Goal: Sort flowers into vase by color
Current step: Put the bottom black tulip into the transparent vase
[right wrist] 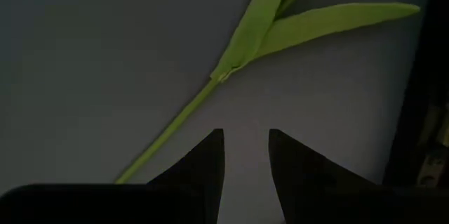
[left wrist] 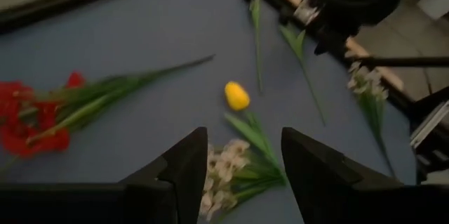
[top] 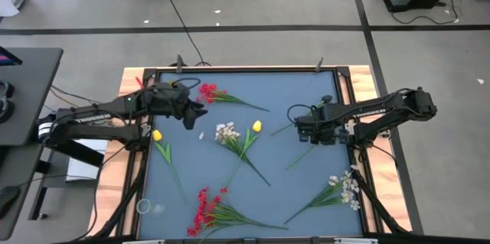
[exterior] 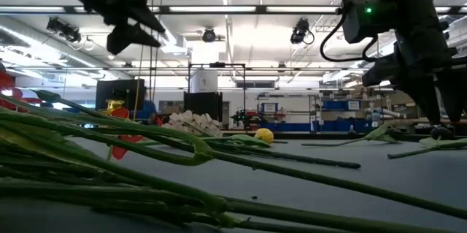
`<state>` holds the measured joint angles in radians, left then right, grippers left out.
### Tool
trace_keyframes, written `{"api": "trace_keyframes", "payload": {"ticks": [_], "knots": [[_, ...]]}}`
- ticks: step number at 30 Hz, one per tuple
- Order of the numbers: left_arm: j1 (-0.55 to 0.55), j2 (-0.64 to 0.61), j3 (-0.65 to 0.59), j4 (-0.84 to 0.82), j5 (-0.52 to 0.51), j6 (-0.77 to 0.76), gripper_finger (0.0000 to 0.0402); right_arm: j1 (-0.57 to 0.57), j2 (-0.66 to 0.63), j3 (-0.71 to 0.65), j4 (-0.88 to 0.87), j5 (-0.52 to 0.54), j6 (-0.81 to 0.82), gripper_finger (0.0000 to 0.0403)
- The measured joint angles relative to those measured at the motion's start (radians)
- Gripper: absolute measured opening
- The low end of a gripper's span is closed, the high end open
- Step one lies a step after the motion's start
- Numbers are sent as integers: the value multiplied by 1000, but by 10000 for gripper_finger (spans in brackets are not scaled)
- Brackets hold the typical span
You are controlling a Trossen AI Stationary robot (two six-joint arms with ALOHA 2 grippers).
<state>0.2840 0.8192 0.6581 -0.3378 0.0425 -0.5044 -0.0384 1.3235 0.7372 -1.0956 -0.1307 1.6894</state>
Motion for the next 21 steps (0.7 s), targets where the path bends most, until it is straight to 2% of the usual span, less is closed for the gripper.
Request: {"api": "trace_keyframes", "payload": {"ticks": [4,12,17,21], "knots": [[0,0,-12,-8,0,3,188,0,0,-23,21,6,53,123],[0,0,-12,-4,-24,54,188,0,0,-132,109,-63,225,123],[0,0,-13,-4,-41,73,188,-12,-2,-140,125,-82,224,123],[0,-1,-13,-4,-47,75,188,-15,-9,-121,153,-33,238,123]]}}
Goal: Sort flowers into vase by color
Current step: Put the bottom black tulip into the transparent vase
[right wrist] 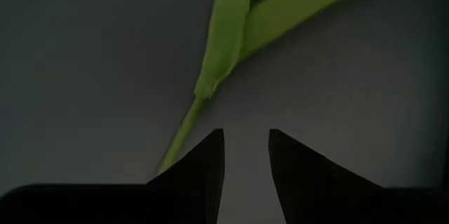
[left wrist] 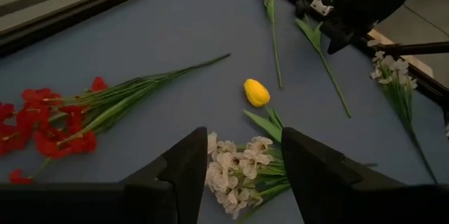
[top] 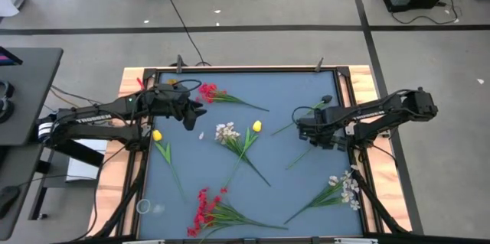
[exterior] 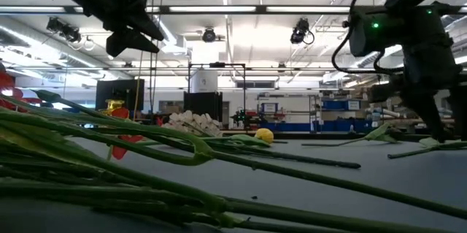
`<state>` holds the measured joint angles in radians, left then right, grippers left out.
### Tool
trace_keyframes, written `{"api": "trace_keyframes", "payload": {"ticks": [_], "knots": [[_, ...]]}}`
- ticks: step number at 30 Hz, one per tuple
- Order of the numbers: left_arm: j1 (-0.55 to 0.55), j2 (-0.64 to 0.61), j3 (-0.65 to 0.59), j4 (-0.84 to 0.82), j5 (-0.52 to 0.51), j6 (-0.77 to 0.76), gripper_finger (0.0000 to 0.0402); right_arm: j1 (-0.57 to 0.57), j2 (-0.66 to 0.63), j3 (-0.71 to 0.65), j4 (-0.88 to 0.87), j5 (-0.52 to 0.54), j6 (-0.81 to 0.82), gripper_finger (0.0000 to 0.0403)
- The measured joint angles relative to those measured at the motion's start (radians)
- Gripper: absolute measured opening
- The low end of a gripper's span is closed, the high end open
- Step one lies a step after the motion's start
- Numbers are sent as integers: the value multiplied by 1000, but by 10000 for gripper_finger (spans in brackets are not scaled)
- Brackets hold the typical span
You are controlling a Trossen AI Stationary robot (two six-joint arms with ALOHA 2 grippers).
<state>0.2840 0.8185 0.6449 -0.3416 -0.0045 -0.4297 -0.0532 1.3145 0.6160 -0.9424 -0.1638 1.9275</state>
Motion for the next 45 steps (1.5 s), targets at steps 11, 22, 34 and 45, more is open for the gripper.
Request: {"api": "trace_keyframes", "payload": {"ticks": [11,22,34,45], "knots": [[0,0,0,0,-55,8,188,-94,-6,-99,132,69,18,122],[0,0,0,0,-56,56,188,-112,-5,-102,135,96,-83,71],[0,-1,3,9,-34,-37,188,-68,4,-64,163,259,-181,15],[-40,-2,4,50,-19,-57,187,0,-20,-25,258,338,-351,9]]}}
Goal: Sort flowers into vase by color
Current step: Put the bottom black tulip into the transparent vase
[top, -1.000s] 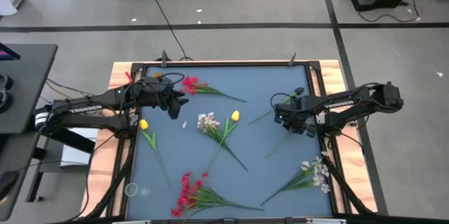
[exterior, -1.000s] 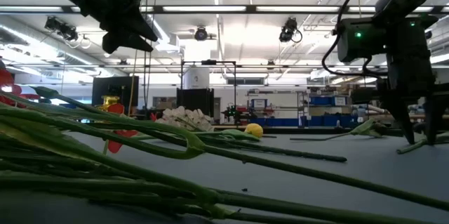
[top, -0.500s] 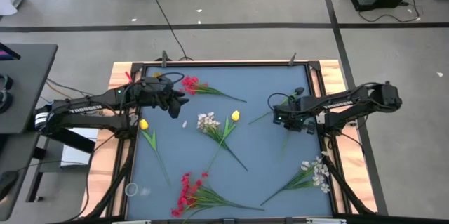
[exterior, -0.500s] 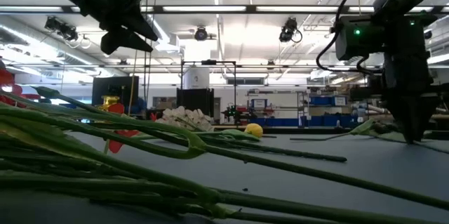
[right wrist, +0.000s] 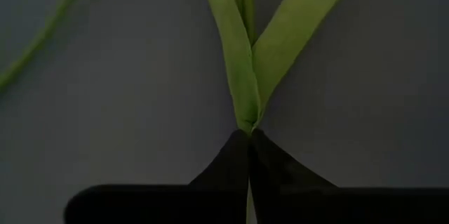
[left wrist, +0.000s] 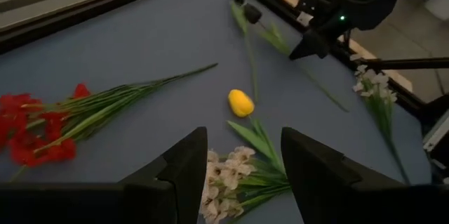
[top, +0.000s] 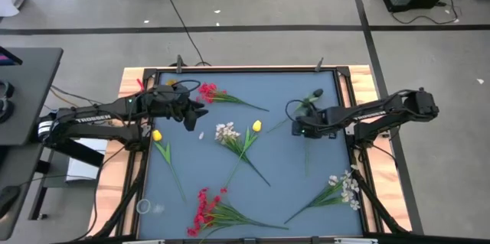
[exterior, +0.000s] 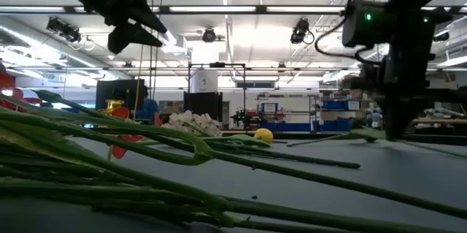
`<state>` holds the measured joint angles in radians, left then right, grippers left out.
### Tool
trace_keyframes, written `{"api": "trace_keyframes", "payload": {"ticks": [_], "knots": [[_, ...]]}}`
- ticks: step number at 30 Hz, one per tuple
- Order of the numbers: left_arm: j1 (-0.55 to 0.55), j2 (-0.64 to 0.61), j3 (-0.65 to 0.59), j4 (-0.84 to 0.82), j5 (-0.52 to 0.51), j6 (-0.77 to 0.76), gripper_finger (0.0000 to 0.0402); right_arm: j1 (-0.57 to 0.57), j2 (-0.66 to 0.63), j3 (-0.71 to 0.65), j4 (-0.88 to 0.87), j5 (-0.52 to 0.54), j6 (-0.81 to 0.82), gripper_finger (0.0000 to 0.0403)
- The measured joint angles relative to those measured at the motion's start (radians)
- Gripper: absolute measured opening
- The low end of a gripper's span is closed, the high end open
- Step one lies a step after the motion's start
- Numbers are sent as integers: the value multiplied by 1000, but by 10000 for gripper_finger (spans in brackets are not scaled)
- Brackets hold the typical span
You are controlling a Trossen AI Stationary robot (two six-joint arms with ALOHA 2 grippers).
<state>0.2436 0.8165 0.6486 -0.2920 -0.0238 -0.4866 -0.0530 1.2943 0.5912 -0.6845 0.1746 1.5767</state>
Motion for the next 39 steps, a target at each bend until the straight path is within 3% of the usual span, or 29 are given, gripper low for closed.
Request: {"api": "trace_keyframes", "payload": {"ticks": [8,16,24,28,32,39], "knots": [[-29,1,0,56,0,-2,187,41,-10,94,193,114,-208,8],[-53,-1,0,88,12,-27,187,79,-10,151,545,182,-531,8],[-53,-41,2,102,22,38,187,94,-11,155,898,192,-966,8],[-53,-45,2,96,61,99,187,104,-4,155,1058,123,-1211,8],[-53,-48,2,93,82,148,187,104,15,156,1154,97,-1240,7],[-52,-83,2,61,82,252,187,150,77,156,1280,157,-1286,7]]}}
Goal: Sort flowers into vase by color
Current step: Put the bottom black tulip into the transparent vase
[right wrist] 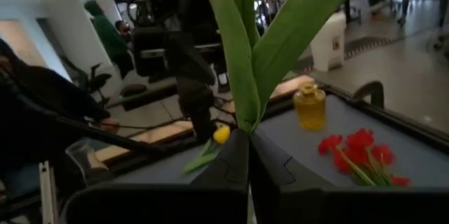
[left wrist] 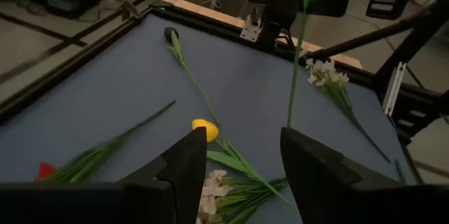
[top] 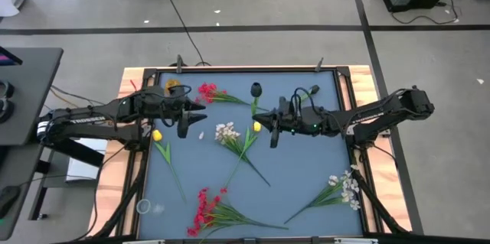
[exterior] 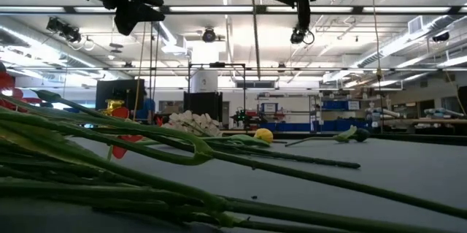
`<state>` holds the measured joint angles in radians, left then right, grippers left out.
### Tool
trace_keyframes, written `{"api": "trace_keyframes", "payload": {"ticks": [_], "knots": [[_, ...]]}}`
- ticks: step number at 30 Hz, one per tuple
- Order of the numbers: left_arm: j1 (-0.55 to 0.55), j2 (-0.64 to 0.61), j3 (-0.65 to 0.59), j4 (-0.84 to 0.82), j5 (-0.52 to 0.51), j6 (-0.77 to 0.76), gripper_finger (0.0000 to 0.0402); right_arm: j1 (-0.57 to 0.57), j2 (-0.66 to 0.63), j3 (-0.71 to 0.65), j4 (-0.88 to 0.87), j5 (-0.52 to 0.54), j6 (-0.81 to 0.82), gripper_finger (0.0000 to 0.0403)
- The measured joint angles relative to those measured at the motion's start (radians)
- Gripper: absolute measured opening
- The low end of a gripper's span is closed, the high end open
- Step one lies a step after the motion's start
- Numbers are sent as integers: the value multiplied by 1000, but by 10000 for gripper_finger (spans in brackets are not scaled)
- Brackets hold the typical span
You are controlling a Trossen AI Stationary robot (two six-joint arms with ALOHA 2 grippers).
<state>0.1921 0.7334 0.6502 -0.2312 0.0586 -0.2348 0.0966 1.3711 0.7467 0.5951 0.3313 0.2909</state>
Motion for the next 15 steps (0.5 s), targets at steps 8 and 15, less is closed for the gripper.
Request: {"api": "trace_keyframes", "payload": {"ticks": [8,15], "knots": [[1,-84,0,-43,3,48,187,40,140,2,280,84,-84,7],[1,-54,0,7,93,66,187,18,284,157,298,35,-149,6]]}}
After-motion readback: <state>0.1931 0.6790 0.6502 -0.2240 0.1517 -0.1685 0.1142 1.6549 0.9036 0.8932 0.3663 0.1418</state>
